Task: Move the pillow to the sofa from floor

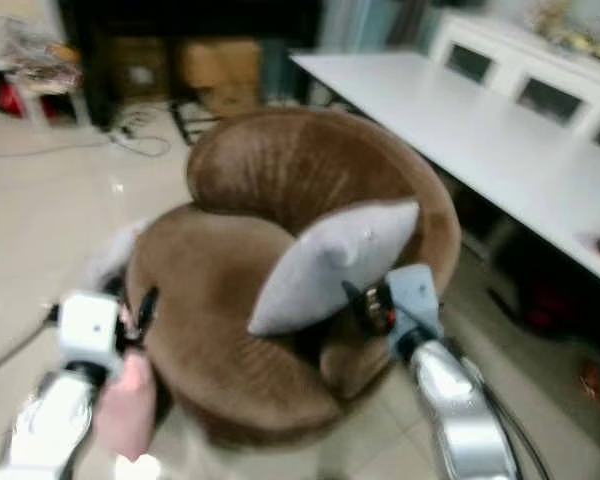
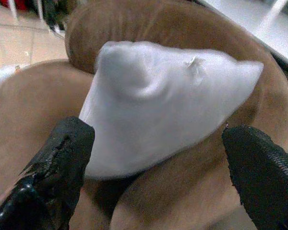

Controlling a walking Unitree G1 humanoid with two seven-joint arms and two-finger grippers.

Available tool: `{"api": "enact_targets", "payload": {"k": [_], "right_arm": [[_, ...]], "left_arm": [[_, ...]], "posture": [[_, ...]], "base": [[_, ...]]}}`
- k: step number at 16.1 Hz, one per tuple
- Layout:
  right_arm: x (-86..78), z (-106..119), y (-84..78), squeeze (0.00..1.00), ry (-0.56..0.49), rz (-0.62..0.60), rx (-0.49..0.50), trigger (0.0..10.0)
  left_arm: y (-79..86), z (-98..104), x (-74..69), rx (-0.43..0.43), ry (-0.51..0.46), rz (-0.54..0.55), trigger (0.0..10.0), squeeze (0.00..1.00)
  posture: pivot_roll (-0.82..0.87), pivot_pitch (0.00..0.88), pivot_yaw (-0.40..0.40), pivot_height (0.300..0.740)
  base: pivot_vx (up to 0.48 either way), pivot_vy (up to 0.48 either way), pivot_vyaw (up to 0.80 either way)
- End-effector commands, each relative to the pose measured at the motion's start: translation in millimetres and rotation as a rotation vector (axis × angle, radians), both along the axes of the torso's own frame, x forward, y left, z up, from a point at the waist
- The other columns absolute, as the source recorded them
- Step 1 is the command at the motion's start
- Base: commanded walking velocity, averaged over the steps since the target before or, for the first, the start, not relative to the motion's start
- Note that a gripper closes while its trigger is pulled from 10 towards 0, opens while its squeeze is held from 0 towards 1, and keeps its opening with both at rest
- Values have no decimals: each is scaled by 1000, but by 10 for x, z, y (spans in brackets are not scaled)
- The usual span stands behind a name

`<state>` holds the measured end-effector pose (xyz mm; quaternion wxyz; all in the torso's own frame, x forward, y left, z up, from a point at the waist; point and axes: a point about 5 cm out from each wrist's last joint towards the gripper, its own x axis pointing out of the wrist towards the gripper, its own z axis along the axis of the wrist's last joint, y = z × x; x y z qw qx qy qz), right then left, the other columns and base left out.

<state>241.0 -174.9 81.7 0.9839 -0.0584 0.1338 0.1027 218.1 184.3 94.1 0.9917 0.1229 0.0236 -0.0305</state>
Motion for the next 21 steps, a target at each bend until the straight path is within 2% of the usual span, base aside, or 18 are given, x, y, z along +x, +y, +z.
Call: {"api": "enact_targets", "payload": {"k": [1, 6, 14, 21], "right_arm": [[22, 83, 6, 0, -40, -19, -7, 10000], [-114, 2, 141, 0, -32, -52, 27, 10000], [-113, 2, 165, 0, -15, -13, 37, 10000], [-140, 10, 164, 0, -7, -6, 50, 10000]], "left_arm": [[5, 42, 20, 3, -7, -24, 10000, 0], [101, 128, 59, 30, -3, -75, 10000, 0], [58, 97, -11, 6, 5, -55, 10000, 0], [43, 77, -44, -1, 13, -42, 10000, 0]], "posture": [[-1, 0, -82, 740], [18, 0, -5, 740], [27, 0, -57, 740], [19, 0, -69, 740]], "base": [[0, 311, 0], [0, 328, 0], [0, 378, 0], [0, 386, 0]]}}
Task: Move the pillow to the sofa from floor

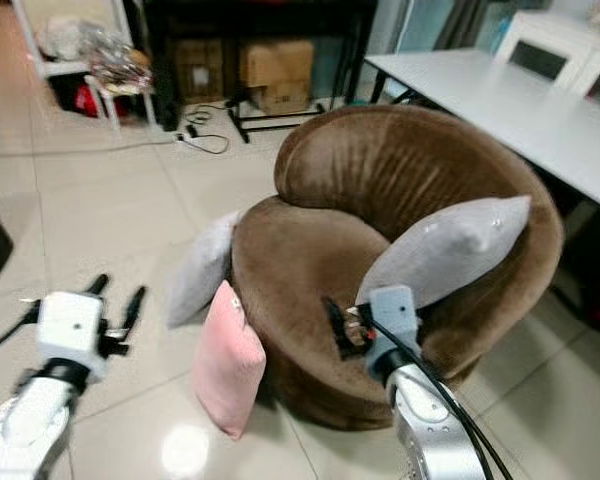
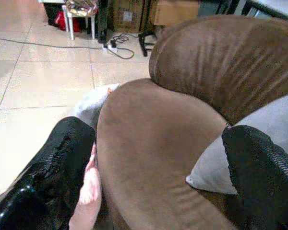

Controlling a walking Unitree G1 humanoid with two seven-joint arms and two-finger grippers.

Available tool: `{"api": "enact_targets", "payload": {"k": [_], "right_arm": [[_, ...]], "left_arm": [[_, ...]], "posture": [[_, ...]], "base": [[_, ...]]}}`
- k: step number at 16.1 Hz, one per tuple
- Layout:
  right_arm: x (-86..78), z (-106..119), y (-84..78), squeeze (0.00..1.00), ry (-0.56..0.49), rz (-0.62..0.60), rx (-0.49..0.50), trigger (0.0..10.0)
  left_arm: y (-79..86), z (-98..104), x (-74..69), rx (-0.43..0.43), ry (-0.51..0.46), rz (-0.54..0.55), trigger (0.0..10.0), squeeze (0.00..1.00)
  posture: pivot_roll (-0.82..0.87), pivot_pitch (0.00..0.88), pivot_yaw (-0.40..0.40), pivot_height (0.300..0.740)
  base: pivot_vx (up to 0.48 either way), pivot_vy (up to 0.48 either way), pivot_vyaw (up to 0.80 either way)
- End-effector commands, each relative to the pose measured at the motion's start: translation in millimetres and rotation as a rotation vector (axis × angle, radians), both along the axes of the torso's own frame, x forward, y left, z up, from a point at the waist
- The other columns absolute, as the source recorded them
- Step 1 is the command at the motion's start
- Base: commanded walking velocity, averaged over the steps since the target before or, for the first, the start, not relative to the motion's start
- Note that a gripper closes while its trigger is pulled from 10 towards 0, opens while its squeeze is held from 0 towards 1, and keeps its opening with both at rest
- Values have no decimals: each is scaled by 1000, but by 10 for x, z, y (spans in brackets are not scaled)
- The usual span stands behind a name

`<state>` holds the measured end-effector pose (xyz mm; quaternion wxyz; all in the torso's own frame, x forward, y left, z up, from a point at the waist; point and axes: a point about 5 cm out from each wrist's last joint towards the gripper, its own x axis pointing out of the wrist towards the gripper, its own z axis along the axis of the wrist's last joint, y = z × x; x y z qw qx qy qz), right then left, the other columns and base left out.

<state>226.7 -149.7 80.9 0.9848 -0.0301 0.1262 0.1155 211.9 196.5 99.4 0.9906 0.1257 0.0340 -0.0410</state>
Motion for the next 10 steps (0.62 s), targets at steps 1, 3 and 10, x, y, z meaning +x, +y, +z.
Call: {"api": "enact_targets", "payload": {"k": [1, 3, 10], "right_arm": [[2, 18, -96, 0, 3, -24, -11, 10000], [4, 18, -107, 0, 6, -23, -12, 10000], [19, 22, -107, 0, 8, -12, -11, 10000]], "left_arm": [[-87, 20, 17, -10, -9, -22, 10000, 0], [-99, 14, 11, -13, -9, -20, 10000, 0], [-145, 39, -10, -52, -28, -33, 10000, 0]], "posture": [[17, 0, -73, 740], [16, 0, -81, 740], [22, 0, -95, 740]], "base": [[0, 386, 0], [0, 388, 0], [0, 164, 0]]}}
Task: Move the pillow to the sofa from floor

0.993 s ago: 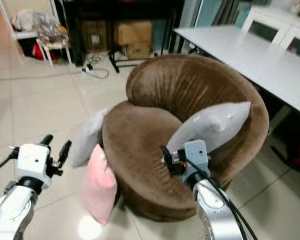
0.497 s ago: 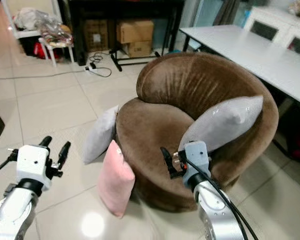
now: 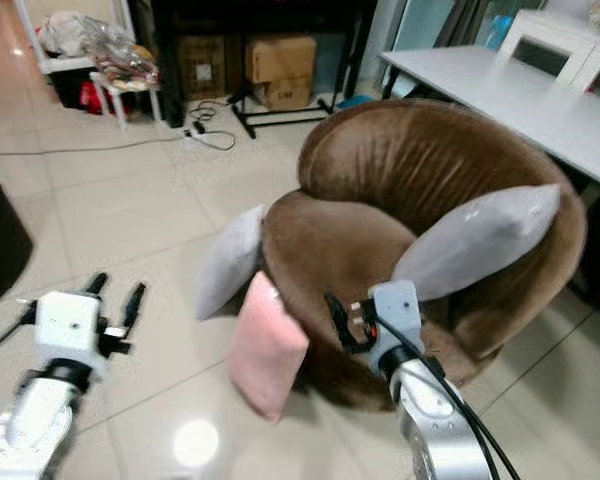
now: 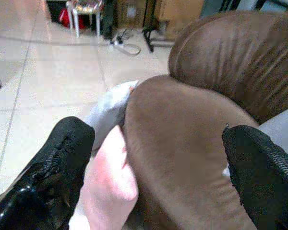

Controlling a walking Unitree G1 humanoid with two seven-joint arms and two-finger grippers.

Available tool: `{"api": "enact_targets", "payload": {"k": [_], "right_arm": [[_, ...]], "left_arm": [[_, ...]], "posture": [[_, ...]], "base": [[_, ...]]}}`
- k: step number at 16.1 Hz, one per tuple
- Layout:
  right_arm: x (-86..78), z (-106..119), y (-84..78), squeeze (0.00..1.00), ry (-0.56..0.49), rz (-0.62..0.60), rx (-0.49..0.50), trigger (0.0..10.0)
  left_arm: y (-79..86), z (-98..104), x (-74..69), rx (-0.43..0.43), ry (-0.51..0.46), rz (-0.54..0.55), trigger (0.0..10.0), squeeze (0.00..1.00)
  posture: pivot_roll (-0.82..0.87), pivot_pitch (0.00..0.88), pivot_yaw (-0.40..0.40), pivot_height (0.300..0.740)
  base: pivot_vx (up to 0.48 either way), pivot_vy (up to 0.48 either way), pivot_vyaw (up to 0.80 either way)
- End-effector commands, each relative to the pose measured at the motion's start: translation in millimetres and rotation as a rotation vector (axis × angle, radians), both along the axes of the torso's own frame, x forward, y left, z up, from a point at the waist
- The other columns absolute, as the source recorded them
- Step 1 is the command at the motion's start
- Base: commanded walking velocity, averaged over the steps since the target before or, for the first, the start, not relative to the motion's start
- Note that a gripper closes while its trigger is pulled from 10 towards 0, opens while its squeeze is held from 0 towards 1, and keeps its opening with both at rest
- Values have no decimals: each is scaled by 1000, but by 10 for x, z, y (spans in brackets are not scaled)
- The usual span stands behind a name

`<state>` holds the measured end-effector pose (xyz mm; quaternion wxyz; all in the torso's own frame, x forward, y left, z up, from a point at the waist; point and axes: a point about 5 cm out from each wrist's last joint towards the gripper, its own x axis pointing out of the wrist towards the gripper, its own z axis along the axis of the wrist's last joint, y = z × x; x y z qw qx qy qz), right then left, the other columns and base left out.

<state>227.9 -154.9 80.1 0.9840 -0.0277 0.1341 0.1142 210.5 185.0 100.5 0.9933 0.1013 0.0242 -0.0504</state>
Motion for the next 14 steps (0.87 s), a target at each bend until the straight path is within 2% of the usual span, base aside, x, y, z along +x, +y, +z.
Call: {"api": "enact_targets", "payload": {"k": [1, 4, 14], "right_arm": [[9, 33, -53, 0, -10, -3, -19, 10000], [10, 38, -25, 0, -12, 23, -28, 10000], [27, 28, -25, 0, -6, 14, -12, 10000]], "left_arm": [[-35, 25, 4, 1, -10, -18, 10000, 0], [-39, 30, 4, -7, -16, -26, 10000, 0], [-21, 22, -4, -3, -10, -13, 10000, 0]], "posture": [[22, 0, -96, 740], [25, 0, -99, 740], [31, 0, -109, 740]], "base": [[0, 0, 0], [302, 0, 794], [337, 0, 0]]}}
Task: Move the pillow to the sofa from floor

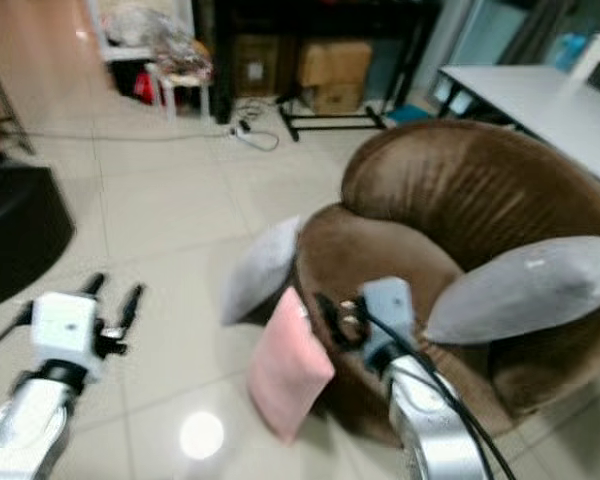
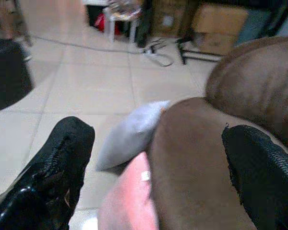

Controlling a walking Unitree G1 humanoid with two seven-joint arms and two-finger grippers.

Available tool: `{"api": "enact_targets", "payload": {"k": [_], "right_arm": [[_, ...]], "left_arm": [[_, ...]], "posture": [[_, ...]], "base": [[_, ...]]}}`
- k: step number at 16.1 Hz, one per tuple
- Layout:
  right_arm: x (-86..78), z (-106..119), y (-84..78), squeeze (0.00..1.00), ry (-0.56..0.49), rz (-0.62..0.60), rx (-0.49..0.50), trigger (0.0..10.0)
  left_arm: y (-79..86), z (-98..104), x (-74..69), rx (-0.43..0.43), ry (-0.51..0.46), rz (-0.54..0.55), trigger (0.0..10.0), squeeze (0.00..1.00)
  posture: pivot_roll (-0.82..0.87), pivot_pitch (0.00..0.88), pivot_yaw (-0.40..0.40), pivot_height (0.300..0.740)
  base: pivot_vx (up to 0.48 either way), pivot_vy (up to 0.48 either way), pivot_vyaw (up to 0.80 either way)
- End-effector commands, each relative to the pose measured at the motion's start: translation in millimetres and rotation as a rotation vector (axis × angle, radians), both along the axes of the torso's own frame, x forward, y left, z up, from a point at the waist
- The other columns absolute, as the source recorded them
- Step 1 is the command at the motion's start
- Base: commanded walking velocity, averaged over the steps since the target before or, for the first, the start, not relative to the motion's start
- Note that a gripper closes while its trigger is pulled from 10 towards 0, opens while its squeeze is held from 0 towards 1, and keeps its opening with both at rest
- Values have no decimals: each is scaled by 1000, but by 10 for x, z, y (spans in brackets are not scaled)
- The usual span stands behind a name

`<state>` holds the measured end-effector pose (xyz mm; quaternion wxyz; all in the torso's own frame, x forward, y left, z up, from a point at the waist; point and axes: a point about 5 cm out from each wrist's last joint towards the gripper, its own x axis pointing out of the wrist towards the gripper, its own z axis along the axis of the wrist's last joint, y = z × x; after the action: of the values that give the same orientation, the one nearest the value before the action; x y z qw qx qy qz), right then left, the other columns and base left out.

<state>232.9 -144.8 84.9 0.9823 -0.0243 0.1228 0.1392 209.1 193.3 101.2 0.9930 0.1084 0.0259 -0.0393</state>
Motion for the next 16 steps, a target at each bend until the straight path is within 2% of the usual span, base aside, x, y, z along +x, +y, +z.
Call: {"api": "enact_targets", "payload": {"k": [1, 16], "right_arm": [[-23, -20, -128, 0, 14, -35, -28, 10000], [19, -15, -179, 0, 20, -69, -21, 10000]], "left_arm": [[-105, 16, 9, -17, -11, -35, 10000, 0], [-112, 4, 22, -23, -6, -31, 10000, 0]], "posture": [[30, 0, -107, 740], [21, 0, -103, 740]], "base": [[345, 0, 0], [341, 0, 0]]}}
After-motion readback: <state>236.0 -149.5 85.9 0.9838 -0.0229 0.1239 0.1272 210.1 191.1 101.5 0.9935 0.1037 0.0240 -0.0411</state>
